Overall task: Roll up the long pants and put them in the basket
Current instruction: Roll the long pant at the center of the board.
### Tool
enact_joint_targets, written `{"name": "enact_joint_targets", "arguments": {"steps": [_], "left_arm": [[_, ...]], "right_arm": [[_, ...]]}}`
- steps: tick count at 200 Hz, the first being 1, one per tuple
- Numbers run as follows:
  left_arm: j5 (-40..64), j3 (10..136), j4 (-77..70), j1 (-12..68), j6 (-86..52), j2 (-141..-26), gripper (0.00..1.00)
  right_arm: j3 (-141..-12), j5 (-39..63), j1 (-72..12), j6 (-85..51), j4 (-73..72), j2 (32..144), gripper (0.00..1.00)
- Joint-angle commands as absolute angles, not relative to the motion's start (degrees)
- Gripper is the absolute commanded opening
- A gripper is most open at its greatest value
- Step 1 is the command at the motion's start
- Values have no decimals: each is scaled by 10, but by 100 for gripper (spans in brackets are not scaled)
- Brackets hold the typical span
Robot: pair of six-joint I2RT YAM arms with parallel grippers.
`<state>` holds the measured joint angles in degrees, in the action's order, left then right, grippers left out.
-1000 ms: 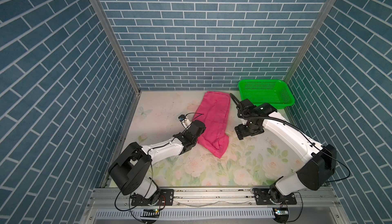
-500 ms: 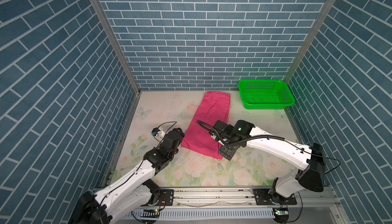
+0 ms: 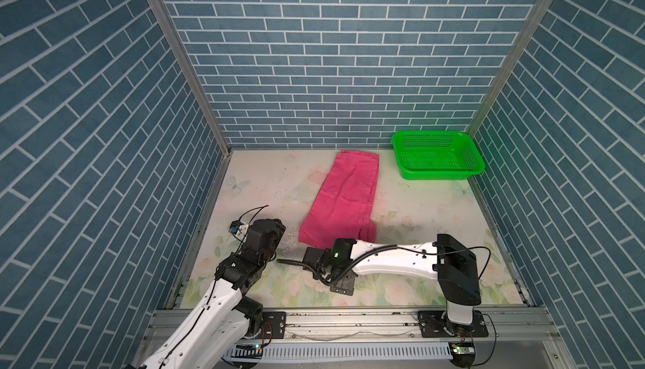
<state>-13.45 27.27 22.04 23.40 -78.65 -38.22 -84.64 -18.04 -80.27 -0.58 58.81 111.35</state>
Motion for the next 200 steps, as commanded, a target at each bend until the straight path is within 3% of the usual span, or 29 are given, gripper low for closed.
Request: {"name": "enact_joint_targets", "arguments": {"steps": [1,75,135,144,153,169,188,200], "left_arm": [[-126,282,264,227,-778,-369,67],[-113,318,306,225,-748,-373,66],[-103,357,307,218,-709,-416,66],[-102,356,304,217,-707,-419,66],[-100,354,301,215,-706,-418,66],[-99,348,301,213,-707,-414,65],[-100,345,305,210,-709,-403,65],[-106,347,314,207,-707,-397,65]], "right_arm": [[-858,-250,-796,29,566,1140,88],[-823,-325,-747,59,478,1211,91],[-781,-312,-699,52,431,1234,87],[-780,-310,-696,49,431,1237,80],[-780,-309,-693,47,428,1240,59],[-782,-300,-690,45,429,1244,37],[-787,-274,-688,40,438,1245,0],[-790,-255,-687,37,447,1239,0]]}}
